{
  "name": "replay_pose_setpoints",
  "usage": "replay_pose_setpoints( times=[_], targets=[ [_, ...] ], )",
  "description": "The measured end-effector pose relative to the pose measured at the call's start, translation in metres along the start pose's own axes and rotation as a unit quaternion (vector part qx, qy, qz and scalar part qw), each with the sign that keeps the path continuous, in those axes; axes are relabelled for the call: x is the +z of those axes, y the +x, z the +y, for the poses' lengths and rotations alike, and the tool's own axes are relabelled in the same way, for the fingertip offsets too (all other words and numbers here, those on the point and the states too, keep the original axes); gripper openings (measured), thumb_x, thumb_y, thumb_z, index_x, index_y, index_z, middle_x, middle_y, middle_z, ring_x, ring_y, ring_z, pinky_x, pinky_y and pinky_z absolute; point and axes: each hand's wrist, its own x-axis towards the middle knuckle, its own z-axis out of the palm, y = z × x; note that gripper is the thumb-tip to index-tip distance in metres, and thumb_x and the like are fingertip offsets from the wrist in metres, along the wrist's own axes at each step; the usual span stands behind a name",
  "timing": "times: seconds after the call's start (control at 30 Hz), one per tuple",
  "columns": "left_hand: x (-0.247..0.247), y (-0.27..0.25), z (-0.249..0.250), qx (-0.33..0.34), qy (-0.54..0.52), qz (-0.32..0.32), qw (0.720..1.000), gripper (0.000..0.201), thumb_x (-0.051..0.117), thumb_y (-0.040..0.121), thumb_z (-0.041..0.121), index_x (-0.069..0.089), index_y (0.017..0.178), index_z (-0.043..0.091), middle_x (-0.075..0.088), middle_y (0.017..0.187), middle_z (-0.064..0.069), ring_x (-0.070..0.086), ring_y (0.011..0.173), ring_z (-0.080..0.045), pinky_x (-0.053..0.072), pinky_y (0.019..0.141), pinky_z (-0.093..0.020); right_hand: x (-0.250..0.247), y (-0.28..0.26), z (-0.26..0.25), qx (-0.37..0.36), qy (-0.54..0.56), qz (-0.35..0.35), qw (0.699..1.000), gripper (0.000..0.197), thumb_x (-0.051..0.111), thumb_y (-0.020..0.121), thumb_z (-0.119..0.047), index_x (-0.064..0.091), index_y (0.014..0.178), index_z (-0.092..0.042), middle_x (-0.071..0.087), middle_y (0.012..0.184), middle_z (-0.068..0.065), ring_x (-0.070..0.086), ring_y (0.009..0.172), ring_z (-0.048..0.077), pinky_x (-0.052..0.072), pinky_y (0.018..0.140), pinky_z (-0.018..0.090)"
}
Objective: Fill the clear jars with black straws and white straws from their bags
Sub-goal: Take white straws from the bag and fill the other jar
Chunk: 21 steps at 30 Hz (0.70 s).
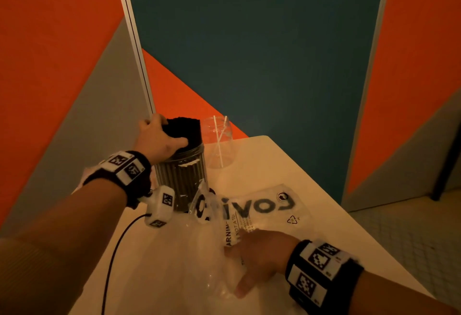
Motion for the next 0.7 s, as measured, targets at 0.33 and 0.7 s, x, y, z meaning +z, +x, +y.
replay_pose_setpoints(
  times=[0.33,0.7],
  targets=[
    [0.016,-0.014,0.005,0.028,-0.026,0.099,0.994,0.071,0.081,0.060,0.055,0.039,0.106,0.021,0.041,0.110,-0.001,0.051,0.097,-0.024,0.044,0.072,-0.033,-0.001,-0.002,-0.001,0.002,0.001,-0.006,1.000,0.087,0.068,0.086,-0.060,0.024,0.156,-0.033,0.029,0.158,0.019,0.036,0.138,0.038,0.032,0.113,0.045],
    [0.015,0.002,0.080,0.137,-0.119,0.179,0.967,0.070,0.075,0.061,0.056,0.042,0.113,0.021,0.040,0.117,0.000,0.047,0.103,-0.016,0.044,0.088,-0.027,0.000,0.000,-0.002,0.005,-0.027,-0.006,1.000,0.089,0.067,0.084,-0.065,0.022,0.155,-0.036,0.029,0.158,0.019,0.036,0.138,0.039,0.035,0.111,0.049]
  ],
)
